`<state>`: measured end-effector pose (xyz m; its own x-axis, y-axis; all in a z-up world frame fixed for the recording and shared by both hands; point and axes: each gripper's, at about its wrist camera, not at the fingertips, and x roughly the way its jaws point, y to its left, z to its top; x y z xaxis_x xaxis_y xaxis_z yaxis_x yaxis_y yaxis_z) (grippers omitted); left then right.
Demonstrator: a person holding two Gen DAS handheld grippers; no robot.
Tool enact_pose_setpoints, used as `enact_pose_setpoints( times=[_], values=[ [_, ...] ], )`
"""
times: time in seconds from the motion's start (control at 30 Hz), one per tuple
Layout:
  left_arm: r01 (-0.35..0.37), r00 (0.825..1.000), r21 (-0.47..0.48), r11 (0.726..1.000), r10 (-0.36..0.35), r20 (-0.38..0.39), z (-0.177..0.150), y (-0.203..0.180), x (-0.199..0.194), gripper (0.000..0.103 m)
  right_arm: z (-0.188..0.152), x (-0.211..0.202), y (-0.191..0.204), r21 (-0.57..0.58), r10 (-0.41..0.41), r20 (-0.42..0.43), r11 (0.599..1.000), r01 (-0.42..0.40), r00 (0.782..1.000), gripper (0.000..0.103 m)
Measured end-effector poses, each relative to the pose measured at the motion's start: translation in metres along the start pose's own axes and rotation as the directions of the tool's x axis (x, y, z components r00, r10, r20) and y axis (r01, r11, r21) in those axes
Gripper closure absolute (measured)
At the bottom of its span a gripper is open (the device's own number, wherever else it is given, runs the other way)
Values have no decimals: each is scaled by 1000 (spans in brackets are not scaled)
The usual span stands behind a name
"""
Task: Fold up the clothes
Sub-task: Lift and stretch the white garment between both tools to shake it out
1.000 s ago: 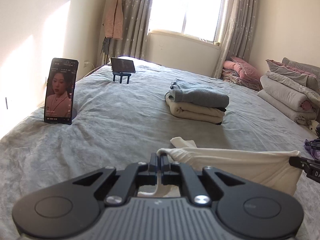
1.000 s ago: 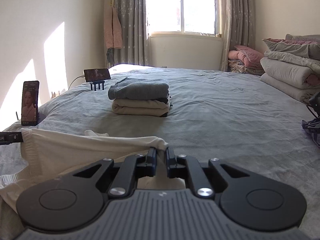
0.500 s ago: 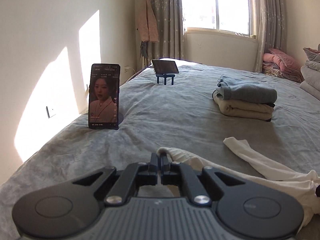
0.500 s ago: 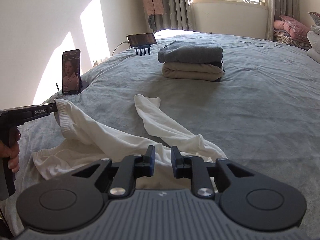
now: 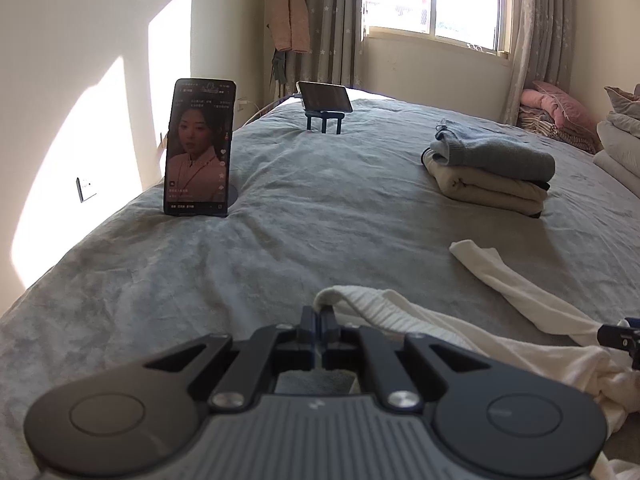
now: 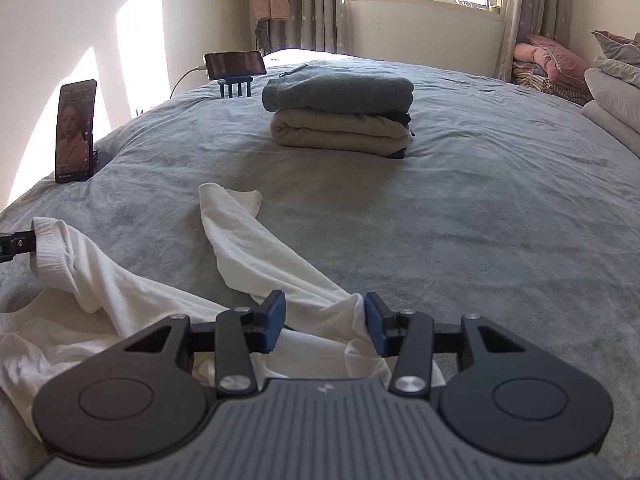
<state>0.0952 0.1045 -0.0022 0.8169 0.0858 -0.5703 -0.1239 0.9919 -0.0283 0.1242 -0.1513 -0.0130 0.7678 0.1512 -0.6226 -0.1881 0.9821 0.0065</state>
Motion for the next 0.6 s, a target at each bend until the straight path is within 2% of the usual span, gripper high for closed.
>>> enact_pose_setpoints(
  times=[0.17,0.23,0.33,0.6],
  values=[
    [10,1000,21,1000,-10,-15,-1,-7,4,101,-6,14,5,-60,-59,-7,996,58,998,58],
    [9,1000,32,999,-8,-21,-2,-10,6,101,-6,16,5,-56,-76,4,996,76,997,81],
    [-1,1000,39,999,2,-23,-3,-13,9,101,-4,13,-1,-41,-111,18,993,111,994,93],
    [-31,999,33,999,32,-22,-2,-7,18,101,-4,-7,-35,18,-254,47,967,253,966,95]
  ],
)
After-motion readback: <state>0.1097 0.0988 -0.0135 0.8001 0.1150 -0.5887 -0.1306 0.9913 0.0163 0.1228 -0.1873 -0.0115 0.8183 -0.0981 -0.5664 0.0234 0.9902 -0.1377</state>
